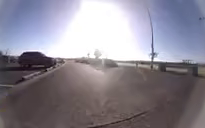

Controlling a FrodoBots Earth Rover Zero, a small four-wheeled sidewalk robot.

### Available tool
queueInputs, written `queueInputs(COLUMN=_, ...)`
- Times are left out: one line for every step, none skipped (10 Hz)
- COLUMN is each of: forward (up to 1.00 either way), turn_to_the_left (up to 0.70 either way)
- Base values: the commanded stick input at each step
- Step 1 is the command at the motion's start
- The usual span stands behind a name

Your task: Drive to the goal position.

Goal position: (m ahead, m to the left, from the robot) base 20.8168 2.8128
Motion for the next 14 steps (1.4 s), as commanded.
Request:
queueInputs(forward=0.7, turn_to_the_left=0.0)
queueInputs(forward=0.7, turn_to_the_left=0.0)
queueInputs(forward=0.7, turn_to_the_left=0.0)
queueInputs(forward=0.7, turn_to_the_left=0.0)
queueInputs(forward=0.7, turn_to_the_left=0.0)
queueInputs(forward=0.7, turn_to_the_left=0.0)
queueInputs(forward=0.7, turn_to_the_left=0.0)
queueInputs(forward=0.7, turn_to_the_left=0.0)
queueInputs(forward=0.7, turn_to_the_left=0.04)
queueInputs(forward=0.7, turn_to_the_left=0.35)
queueInputs(forward=0.7, turn_to_the_left=0.35)
queueInputs(forward=0.7, turn_to_the_left=0.35)
queueInputs(forward=0.7, turn_to_the_left=0.35)
queueInputs(forward=0.7, turn_to_the_left=0.35)
